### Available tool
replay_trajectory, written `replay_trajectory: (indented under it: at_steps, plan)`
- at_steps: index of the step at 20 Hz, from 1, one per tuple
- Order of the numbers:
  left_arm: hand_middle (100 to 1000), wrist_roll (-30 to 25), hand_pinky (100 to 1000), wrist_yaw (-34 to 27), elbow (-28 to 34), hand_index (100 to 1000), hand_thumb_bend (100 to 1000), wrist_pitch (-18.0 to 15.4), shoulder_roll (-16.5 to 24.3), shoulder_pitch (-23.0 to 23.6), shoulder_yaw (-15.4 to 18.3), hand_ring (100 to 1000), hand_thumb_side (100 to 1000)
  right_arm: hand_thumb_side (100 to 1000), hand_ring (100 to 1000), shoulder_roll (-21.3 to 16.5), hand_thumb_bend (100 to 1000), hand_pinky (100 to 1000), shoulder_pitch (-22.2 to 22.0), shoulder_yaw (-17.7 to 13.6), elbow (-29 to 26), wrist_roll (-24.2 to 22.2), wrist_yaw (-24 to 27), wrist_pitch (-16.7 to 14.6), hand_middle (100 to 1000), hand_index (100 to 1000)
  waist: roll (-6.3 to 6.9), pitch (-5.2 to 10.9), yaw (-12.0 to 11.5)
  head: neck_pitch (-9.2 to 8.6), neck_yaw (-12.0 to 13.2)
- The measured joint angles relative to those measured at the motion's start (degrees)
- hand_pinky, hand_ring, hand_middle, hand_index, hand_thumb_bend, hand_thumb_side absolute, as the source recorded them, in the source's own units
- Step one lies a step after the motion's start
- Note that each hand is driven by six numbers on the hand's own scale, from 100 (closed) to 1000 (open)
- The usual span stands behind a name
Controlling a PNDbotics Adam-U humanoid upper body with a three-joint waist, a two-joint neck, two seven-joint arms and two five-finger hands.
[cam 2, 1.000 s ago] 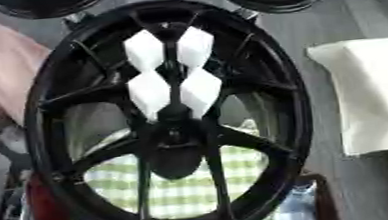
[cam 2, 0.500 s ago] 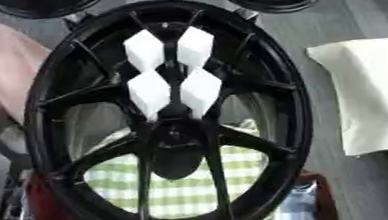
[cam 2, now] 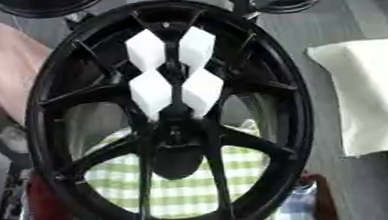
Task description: Pull the pin out of the wheel hub.
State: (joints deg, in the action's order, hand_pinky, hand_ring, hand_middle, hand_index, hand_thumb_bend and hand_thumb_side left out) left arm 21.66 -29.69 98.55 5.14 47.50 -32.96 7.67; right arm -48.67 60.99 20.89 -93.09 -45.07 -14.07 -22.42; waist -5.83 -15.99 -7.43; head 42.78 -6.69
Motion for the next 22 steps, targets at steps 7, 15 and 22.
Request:
replay_trajectory:
  at_steps: [7, 15, 22]
  plan:
    - [875, -0.1, 839, 0.0, 0.0, 901, 413, 0.1, 0.0, 0.0, 0.0, 735, 901, 142, 891, 0.0, 503, 922, 0.2, 2.5, -0.2, -0.6, -1.4, 0.6, 812, 827, -0.22, 0.00, -0.1, 0.00, -0.1]
    - [875, -0.2, 839, 0.0, 0.0, 901, 411, 0.2, 0.0, 0.0, 0.0, 734, 901, 123, 887, 0.6, 512, 920, 1.1, 4.6, 0.8, -0.8, -1.4, 0.8, 808, 827, -0.27, -0.02, -0.2, 0.00, -0.3]
    - [876, -0.2, 840, 0.0, 0.0, 901, 411, 0.2, 0.0, -0.1, 0.0, 735, 901, 102, 893, 1.1, 538, 920, 1.5, 6.7, 2.0, -0.6, -2.0, 0.6, 819, 835, -0.31, -0.11, -0.4, 0.00, -0.5]
